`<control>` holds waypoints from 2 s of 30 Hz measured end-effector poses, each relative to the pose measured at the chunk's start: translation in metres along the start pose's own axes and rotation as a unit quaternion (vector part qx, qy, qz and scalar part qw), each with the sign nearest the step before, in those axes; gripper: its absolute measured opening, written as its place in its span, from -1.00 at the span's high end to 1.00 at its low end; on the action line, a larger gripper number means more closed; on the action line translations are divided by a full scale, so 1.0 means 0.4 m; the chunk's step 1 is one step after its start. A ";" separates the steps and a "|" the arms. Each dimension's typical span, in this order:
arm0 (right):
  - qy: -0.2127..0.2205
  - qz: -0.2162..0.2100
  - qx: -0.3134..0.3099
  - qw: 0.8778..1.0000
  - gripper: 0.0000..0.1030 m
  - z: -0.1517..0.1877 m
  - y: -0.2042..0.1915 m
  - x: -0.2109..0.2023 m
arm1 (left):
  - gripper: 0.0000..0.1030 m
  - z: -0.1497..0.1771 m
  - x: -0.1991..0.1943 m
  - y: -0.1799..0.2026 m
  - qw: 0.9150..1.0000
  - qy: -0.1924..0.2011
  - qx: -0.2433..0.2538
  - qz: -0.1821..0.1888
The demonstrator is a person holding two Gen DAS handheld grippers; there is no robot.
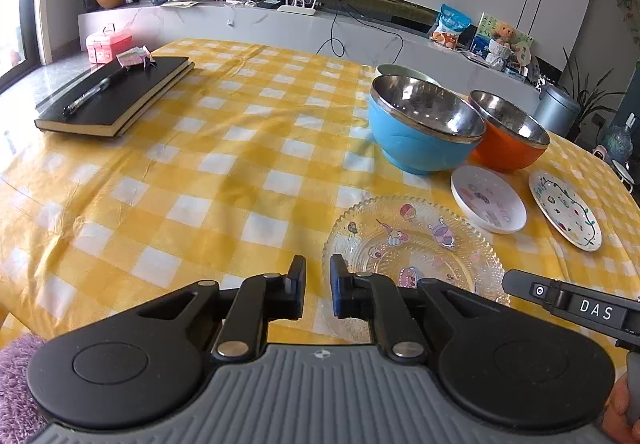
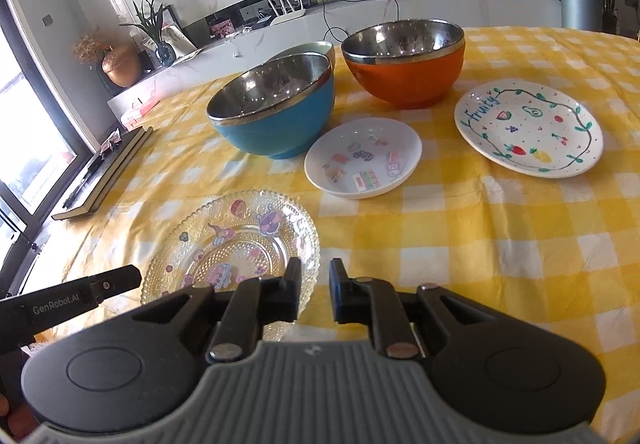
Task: Organize plates and bowls
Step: 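Move both tools to the rim of the white 'Fruity' plate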
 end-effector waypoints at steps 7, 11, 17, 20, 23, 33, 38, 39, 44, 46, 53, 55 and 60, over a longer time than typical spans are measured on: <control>0.004 0.022 0.002 1.000 -0.28 -0.025 0.021 -0.049 | 0.59 -0.031 -0.029 0.057 0.999 -0.027 0.030 -0.015; 0.017 0.040 0.003 0.999 -0.32 -0.039 0.039 -0.085 | 0.58 -0.046 -0.037 0.108 0.998 -0.038 0.056 -0.004; 0.024 0.097 0.034 0.994 -0.54 -0.056 0.101 -0.133 | 0.46 -0.069 -0.017 0.195 0.993 -0.082 0.076 0.028; 0.028 0.113 0.069 0.991 -0.54 -0.065 0.154 -0.154 | 0.41 -0.079 0.000 0.248 0.991 -0.095 0.089 0.040; 0.028 0.126 0.103 0.986 -0.54 -0.075 0.207 -0.163 | 0.39 -0.088 0.010 0.299 0.989 -0.096 0.096 0.061; 0.024 0.155 0.144 0.977 -0.55 -0.111 0.333 -0.154 | 0.25 -0.119 0.057 0.450 0.988 -0.050 0.123 0.076; 0.019 0.153 0.159 0.975 -0.43 -0.147 0.375 -0.127 | 0.24 -0.140 0.113 0.497 0.987 -0.068 0.109 0.091; 0.020 0.152 0.162 0.975 -0.41 -0.154 0.382 -0.123 | 0.24 -0.144 0.124 0.503 0.988 -0.069 0.104 0.089; 0.018 0.155 0.172 0.973 -0.30 -0.193 0.417 -0.089 | 0.22 -0.168 0.184 0.525 0.989 -0.085 0.090 0.087; 0.018 0.153 0.179 0.972 -0.23 -0.205 0.435 -0.073 | 0.20 -0.176 0.204 0.534 0.989 -0.084 0.090 0.083; 0.015 0.141 0.196 0.970 0.04 -0.235 0.495 -0.024 | 0.18 -0.186 0.278 0.557 0.987 -0.095 0.087 0.095; 0.017 0.133 0.200 0.971 0.09 -0.236 0.510 -0.016 | 0.18 -0.181 0.294 0.560 0.987 -0.097 0.090 0.097; 0.023 0.115 0.203 0.972 0.21 -0.226 0.533 0.001 | 0.18 -0.174 0.327 0.550 0.986 -0.094 0.089 0.106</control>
Point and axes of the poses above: each gripper's, at about its wrist camera, not at the fingertips, and x roughly the way its jaws point, y to its right, z to its underside, the point moved 1 cm from there along x, roughly the way its jaws point, and after that the axes turned 2 degrees about -y, right-handed, at the moved point
